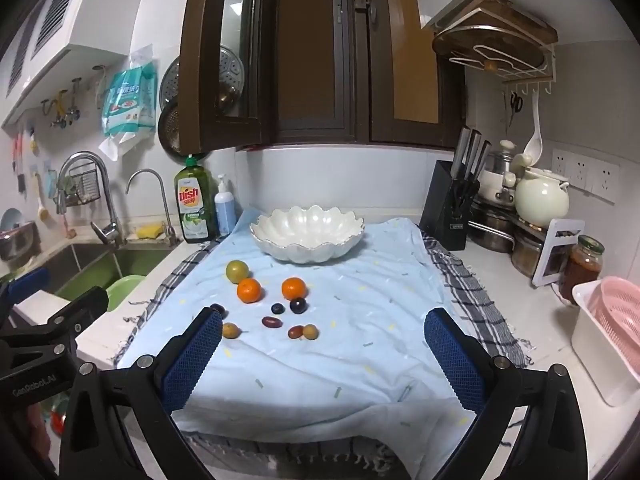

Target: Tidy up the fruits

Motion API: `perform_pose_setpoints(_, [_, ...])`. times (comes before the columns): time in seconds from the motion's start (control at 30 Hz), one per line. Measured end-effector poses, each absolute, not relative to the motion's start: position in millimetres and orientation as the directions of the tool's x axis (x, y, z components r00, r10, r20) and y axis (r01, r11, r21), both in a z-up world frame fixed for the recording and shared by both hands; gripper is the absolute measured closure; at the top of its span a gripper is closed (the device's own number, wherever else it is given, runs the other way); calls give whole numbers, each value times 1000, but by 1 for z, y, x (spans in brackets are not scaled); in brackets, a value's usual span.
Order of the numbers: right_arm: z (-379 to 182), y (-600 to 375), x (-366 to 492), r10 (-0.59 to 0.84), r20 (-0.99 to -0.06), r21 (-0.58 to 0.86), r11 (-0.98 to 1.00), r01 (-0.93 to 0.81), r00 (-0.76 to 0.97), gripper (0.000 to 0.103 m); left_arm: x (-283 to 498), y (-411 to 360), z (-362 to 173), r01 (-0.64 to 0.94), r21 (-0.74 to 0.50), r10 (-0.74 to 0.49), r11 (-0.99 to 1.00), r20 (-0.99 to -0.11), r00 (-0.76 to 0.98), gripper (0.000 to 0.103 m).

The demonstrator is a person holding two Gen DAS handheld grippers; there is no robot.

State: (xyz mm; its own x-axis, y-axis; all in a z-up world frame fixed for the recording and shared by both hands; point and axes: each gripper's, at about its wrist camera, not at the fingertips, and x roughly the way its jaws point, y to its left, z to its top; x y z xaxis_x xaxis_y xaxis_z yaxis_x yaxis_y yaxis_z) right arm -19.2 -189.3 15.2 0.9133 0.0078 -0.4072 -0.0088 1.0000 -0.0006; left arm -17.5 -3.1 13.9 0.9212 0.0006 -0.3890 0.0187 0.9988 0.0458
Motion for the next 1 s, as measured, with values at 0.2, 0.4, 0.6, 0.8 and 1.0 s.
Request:
perform_pose_setpoints(0.2, [15,-188,-27,9,-393,-11,1000,-15,919,1,-20,-2,14,19,44,-1,999,-385,923,0])
perform_pose_setpoints(0.4, [15,-186,-28,11,-384,-12,1000,-17,923,1,-21,-2,13,18,46,1,999,-381,924,0])
perform_pose_setpoints(0.6, [16,-186,-32,14,-373,-15,1000,-22,928,1,-26,-2,17,19,49,1,999,-373,928,0])
perform_pose_setpoints(0.8, [16,-185,-34,9,-367,-21,1000,-19,930,1,-29,-2,19,19,45,-1,999,-373,928,0])
perform_pose_setpoints(1.0, [16,-184,-35,13,-364,-22,999,-23,931,1,-28,-2,21,25,44,-6,999,-375,927,0])
